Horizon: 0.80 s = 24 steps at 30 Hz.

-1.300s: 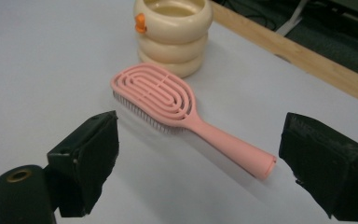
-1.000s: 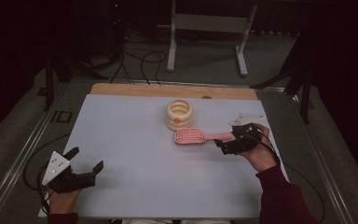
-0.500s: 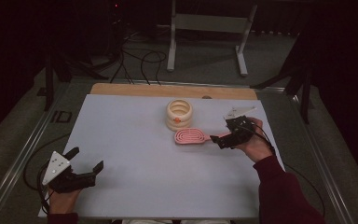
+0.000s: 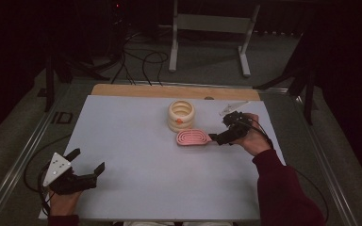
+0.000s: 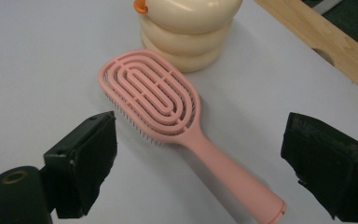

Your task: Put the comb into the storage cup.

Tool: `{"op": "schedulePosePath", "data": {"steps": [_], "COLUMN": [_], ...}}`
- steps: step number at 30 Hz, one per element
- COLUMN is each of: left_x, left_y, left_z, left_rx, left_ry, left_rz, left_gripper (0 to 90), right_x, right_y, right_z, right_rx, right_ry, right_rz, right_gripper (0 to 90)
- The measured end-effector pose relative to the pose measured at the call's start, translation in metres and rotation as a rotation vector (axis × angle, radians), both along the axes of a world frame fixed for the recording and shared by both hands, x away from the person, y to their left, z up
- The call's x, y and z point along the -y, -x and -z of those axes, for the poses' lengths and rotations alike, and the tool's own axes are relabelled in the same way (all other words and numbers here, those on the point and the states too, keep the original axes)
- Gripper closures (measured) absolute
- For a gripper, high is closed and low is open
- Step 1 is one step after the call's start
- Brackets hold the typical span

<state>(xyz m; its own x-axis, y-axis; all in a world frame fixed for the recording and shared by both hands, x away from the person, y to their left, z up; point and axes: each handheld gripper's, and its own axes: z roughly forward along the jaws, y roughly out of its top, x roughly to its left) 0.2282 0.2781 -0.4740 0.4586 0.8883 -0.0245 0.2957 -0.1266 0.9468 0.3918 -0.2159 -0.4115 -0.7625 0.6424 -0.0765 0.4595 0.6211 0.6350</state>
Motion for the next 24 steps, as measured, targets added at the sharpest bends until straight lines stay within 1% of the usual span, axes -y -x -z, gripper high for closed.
{"op": "schedulePosePath", "data": {"steps": [7,10,12,15,17,21,24], "left_x": [0.0,-0.001,-0.001,0.0,0.0,0.0,0.0], "left_y": [0.0,0.0,0.0,0.0,0.0,0.0,0.0], "left_z": [0.0,0.0,0.0,0.0,0.001,0.001,0.001], "left_rx": [0.0,-0.001,-0.002,-0.002,-0.004,-0.004,-0.003], "left_ry": [0.001,0.001,0.001,0.001,0.001,0.002,0.0], "left_rz": [-0.001,-0.001,-0.001,-0.001,0.0,-0.001,0.0], "left_gripper": [0.0,0.0,0.0,0.0,0.0,0.0,0.0], "right_x": [-0.002,-0.002,-0.002,-0.001,-0.001,-0.001,-0.002], "right_y": [-0.014,-0.019,-0.022,-0.026,-0.029,-0.034,-0.039], "right_z": [0.012,0.017,0.02,0.024,0.027,0.033,0.038], "right_rx": [-0.046,-0.054,-0.052,-0.061,-0.068,-0.081,-0.095], "right_ry": [0.032,0.037,0.052,0.071,0.076,0.104,0.098], "right_rz": [-0.01,-0.012,-0.008,0.0,0.003,-0.006,-0.01], "right_gripper": [10.6,10.6,10.6,10.6,10.6,10.7,10.7]}}
